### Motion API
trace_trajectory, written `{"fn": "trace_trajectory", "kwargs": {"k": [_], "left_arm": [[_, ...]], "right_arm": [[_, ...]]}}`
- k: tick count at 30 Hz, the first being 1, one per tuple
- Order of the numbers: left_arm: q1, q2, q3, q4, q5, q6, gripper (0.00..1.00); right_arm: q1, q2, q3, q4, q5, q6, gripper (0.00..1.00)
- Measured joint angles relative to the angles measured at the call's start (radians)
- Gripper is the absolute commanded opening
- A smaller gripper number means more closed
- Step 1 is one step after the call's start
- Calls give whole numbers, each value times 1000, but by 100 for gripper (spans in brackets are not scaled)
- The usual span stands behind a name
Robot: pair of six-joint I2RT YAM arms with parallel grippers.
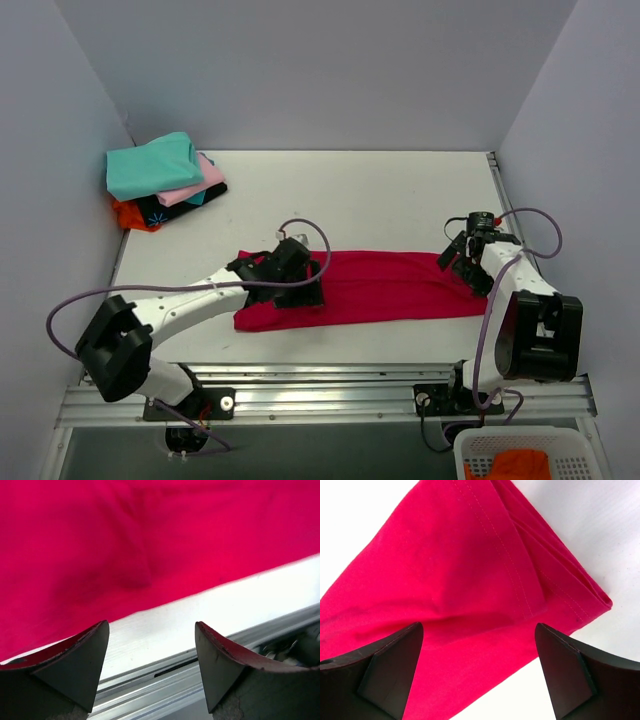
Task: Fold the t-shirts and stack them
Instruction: Fold the tshirt
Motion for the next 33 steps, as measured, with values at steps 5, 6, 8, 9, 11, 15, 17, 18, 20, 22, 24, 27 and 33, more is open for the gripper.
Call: {"fn": "trace_trajectory", "kwargs": {"k": [5, 6, 8, 9, 11, 15, 17, 18, 20, 22, 24, 27, 33], "left_arm": [[157, -151, -21, -22, -53, -30, 65], [191, -164, -32, -20, -64, -34, 38], [241, -159, -55, -21, -82, -46, 18], [256, -138, -63, -20, -85, -46, 9], [268, -68, -67, -18, -91, -45, 8], [272, 108, -67, 5, -91, -48, 4], [275, 161, -45, 18, -83, -54, 2], [277, 179, -29, 35, -84, -54, 2], [280, 236, 21, 44, -75, -53, 2], [280, 283, 71, 53, -67, -51, 2], [286, 337, 130, 64, -55, -45, 2], [307, 436, 251, 71, -17, -26, 2], [369, 752, 723, -21, 8, 72, 2]], "right_arm": [[0, 6, 0, 5, 0, -1, 89], [0, 7, 0, 6, 0, -1, 88], [0, 11, 1, 7, 0, -3, 87], [0, 16, 3, 8, 0, -5, 85], [0, 28, 10, 12, 0, -10, 83], [1, 58, 43, 14, 1, -24, 83], [1, 75, 64, 16, 2, -26, 83], [1, 87, 78, 16, 2, -27, 83], [1, 117, 111, 18, 4, -29, 83], [1, 145, 136, 20, 9, -32, 83], [1, 170, 158, 19, 16, -34, 83], [1, 198, 180, 18, 27, -40, 84], [1, 203, 206, -10, 51, -50, 84]]}}
